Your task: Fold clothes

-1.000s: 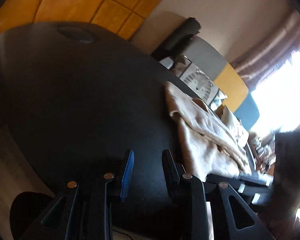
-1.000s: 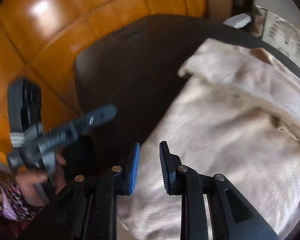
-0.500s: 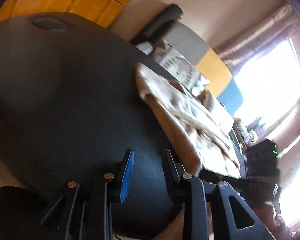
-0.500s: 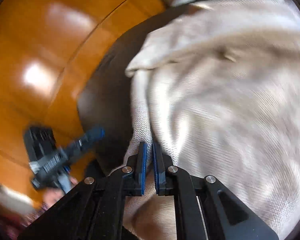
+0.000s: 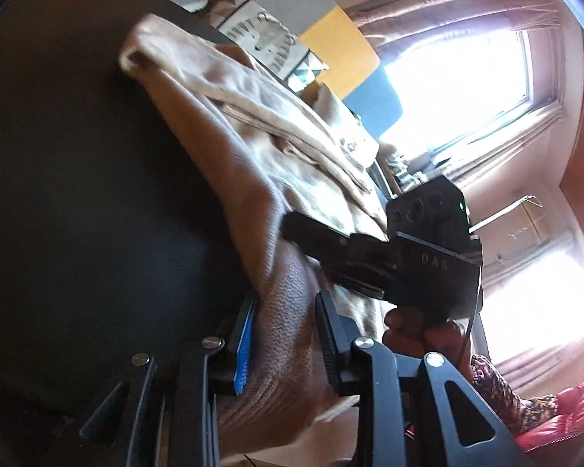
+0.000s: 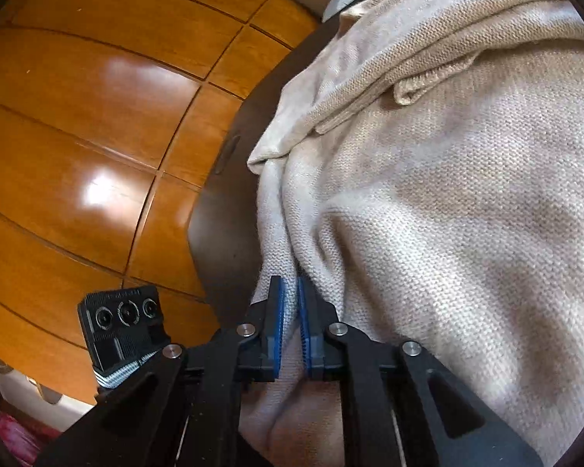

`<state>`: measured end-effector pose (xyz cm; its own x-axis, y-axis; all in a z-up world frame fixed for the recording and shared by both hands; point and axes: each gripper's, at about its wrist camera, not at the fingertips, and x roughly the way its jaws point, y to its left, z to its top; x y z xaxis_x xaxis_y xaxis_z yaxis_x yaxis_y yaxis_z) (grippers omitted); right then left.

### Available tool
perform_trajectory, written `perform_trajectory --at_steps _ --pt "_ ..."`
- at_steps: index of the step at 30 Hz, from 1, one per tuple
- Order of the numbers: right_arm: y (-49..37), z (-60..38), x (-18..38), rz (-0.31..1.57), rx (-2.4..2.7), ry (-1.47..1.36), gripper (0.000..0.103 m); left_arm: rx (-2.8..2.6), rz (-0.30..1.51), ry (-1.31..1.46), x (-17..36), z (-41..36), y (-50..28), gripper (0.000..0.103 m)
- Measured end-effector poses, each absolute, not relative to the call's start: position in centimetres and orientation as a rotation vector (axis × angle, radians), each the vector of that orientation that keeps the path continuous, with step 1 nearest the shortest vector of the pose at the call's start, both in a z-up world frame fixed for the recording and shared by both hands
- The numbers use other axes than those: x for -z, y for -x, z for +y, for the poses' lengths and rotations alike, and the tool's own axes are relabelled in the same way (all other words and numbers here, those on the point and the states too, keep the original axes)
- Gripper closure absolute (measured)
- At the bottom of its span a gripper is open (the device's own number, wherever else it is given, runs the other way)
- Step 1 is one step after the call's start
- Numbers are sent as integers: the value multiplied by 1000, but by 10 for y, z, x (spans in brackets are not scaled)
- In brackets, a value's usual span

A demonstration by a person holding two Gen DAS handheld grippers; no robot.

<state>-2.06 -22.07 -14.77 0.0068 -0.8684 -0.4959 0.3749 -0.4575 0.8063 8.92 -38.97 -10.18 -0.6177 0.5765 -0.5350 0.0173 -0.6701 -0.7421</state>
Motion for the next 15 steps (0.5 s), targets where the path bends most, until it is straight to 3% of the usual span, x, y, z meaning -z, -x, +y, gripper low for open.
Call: perform_trajectory --at_steps 4,6,15 --pt "19 -214 136 -518 1665 -1307 68 -2271 -1120 1055 92 -396 -95 80" --pt "29 -227 131 -443 1704 -1304 68 -2285 -1155 1012 84 -403 -100 90" --pt "-8 -268 95 -240 1624 -1215 68 -2570 -1097 1083 71 -420 -114 91"
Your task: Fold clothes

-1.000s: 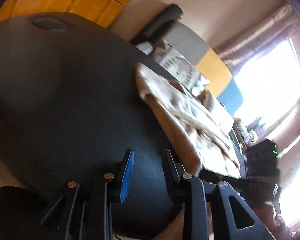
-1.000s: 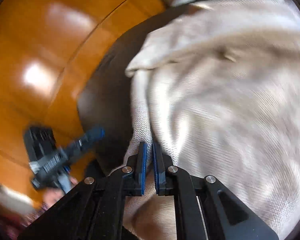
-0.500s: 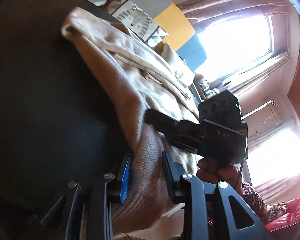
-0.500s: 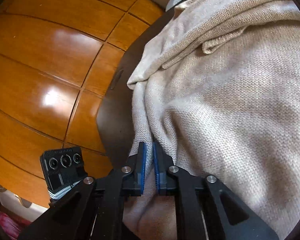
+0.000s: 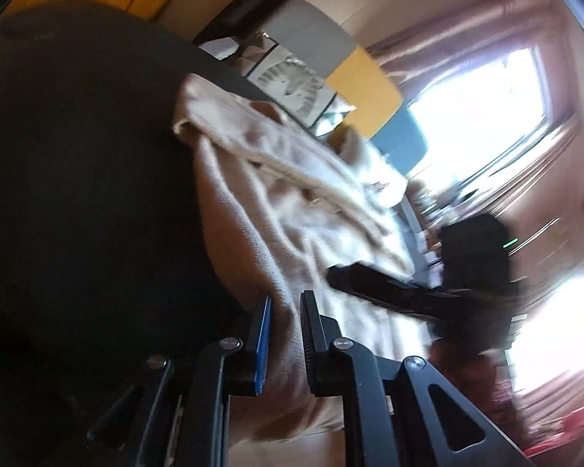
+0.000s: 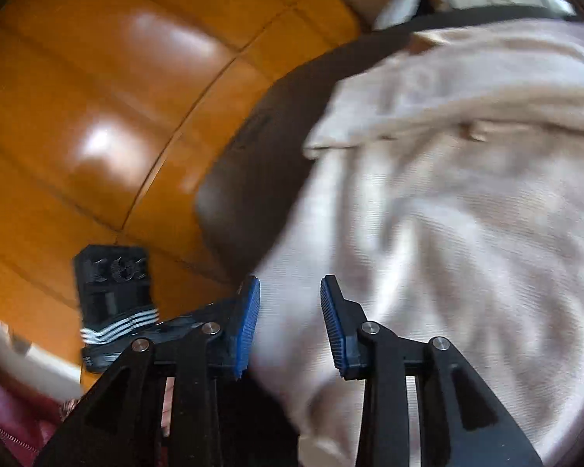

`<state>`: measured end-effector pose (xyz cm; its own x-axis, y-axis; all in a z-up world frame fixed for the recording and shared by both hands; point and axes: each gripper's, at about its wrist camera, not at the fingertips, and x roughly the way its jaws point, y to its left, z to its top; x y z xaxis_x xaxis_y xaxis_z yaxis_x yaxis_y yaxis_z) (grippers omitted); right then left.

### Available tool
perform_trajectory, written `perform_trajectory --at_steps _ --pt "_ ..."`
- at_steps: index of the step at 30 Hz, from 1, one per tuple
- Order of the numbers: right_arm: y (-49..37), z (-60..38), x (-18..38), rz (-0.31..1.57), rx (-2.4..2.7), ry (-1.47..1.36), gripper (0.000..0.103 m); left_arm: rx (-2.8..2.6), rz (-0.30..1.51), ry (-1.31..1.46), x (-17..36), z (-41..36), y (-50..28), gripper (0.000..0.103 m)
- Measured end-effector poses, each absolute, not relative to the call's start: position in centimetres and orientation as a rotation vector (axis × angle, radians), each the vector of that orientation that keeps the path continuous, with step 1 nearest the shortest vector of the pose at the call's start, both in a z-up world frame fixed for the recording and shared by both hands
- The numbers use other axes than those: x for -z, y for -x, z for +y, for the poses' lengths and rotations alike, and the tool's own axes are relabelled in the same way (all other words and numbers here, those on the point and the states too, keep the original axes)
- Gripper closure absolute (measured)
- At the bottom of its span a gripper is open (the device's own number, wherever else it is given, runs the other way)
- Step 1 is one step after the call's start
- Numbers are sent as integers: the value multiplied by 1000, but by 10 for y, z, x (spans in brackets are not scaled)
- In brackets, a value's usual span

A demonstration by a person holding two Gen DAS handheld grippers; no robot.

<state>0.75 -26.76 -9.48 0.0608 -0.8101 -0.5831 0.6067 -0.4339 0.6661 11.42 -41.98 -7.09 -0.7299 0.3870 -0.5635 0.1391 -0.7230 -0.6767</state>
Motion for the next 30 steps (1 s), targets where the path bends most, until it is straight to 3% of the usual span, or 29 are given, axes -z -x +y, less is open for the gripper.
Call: perform_trajectory --at_steps 4,7,10,16,17,18,19,21,27,29,30 --pt "-26 -286 95 28 1724 -1255 68 -2590 -1332 1065 88 -444 -121 90" --pt "-40 -285 98 99 1742 -1244 68 -2614 -1439 1059 101 -463 -128 89" --pt "-59 -298 98 184 1716 -1210 68 -2655 -1434 1103 109 -465 -124 87" --pt "-115 -344 109 622 1817 -988 68 -2851 -1394 1031 97 -470 -137 83" --pt "-123 -346 112 695 1841 -930 74 -2860 -1396 1023 95 -472 -139 80" --pt "-130 -348 115 768 1862 -871 87 -2866 -1400 1017 93 -473 -141 79" --pt "-128 -345 112 735 1866 -873 88 -2864 -1397 1016 91 -474 -143 79" --pt "-103 -330 105 499 1852 -982 91 -2851 -1380 1023 89 -475 -145 79" --pt "8 -221 139 -482 1704 -1339 91 -2751 -1270 1094 90 -462 -132 79" --pt "25 -191 158 -712 1625 -1371 101 -2700 -1213 1125 91 -451 -121 79" --pt "29 -181 163 -788 1587 -1360 101 -2674 -1181 1142 91 -445 -117 79"
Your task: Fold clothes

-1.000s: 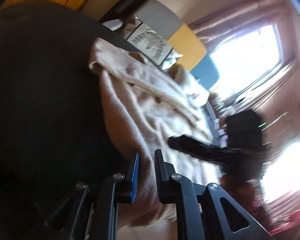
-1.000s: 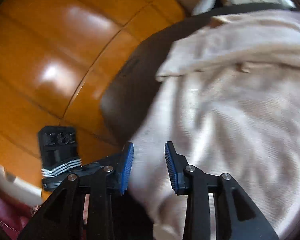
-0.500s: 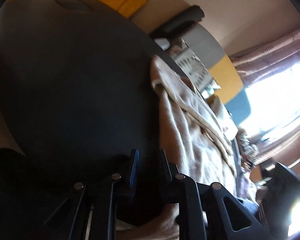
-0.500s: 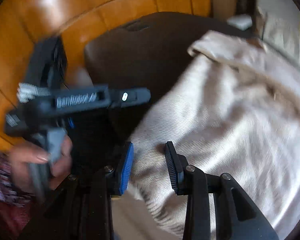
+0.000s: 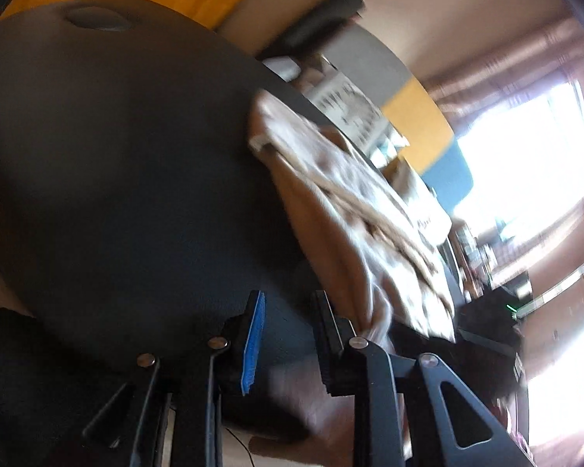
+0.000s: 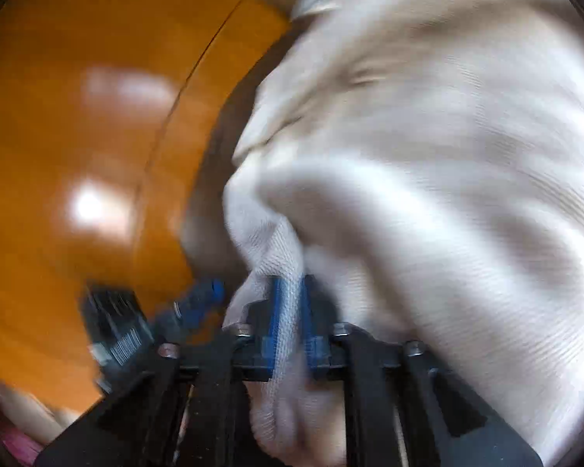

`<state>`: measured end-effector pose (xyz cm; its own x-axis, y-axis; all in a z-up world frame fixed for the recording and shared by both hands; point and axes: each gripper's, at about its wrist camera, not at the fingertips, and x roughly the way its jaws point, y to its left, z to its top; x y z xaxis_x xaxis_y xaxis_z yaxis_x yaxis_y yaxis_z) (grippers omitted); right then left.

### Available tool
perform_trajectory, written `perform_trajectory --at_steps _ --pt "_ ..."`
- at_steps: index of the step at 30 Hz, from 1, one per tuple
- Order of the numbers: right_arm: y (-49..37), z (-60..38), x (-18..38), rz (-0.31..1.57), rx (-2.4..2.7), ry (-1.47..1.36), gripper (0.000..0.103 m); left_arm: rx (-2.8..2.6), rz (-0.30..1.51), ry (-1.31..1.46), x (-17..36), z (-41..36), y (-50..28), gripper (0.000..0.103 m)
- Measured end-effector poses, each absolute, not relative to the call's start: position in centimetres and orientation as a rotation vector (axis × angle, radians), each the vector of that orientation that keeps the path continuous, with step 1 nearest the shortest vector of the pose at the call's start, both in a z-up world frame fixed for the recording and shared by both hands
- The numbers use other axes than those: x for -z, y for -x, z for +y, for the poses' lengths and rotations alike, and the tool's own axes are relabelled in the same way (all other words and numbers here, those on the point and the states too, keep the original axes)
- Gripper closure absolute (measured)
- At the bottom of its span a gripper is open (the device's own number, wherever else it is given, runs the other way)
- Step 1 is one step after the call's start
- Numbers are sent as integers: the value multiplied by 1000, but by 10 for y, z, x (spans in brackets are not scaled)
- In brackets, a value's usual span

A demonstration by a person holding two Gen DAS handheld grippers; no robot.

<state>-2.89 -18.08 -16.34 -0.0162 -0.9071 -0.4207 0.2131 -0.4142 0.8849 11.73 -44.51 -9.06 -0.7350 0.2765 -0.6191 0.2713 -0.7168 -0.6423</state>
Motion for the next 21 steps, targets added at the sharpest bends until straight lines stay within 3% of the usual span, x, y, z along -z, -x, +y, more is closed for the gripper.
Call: perform_trajectory --at_steps 1,8,15,21 --pt "33 -171 169 -862 1547 -1348 101 -2649 -1148 1160 90 -439 -114 79" --pt "30 -169 166 -732 1595 -1323 103 -2445 -1057 1216 94 -405 -88 79" --pt "34 -168 170 -729 1592 -1303 103 -2249 -1182 1183 99 -395 -85 80" --pt "31 -168 173 -795 1573 -1301 101 -2228 -1001 1092 66 -364 -92 80"
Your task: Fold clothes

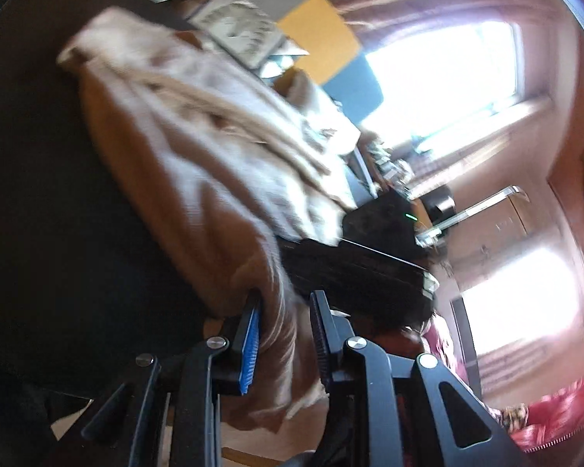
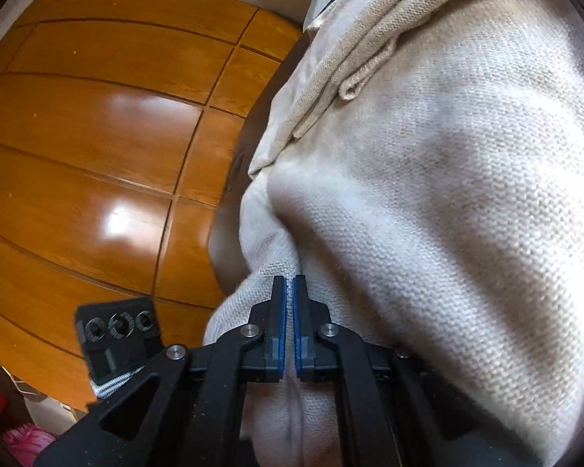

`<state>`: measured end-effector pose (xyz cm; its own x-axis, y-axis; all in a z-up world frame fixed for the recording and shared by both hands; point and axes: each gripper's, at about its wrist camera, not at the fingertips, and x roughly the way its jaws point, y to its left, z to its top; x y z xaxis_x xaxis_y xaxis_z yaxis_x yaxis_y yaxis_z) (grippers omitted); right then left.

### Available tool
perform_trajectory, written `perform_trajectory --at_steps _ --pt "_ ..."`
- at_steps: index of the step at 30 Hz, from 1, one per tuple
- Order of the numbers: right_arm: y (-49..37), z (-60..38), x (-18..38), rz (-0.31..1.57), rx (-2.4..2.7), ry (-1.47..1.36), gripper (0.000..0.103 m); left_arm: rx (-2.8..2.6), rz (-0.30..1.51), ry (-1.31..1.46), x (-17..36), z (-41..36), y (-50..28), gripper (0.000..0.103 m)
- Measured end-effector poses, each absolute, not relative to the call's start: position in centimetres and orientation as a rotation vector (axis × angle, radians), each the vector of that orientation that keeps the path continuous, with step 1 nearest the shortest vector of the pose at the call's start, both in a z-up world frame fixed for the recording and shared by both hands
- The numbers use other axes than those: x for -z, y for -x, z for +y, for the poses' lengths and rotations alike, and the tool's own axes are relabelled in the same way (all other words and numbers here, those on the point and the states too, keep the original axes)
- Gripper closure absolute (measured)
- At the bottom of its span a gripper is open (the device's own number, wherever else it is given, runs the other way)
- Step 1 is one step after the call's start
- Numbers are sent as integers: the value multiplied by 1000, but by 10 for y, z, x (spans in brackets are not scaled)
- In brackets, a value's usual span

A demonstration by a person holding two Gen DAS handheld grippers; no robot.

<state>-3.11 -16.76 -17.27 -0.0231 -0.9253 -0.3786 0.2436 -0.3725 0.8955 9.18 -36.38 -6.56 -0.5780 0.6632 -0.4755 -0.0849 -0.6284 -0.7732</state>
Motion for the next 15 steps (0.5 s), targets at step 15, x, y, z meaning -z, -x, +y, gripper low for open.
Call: perform_trajectory --at_steps 15 --pt "-10 -210 67 17 1859 -1140 65 -2250 -763 1192 81 -330 -98 80"
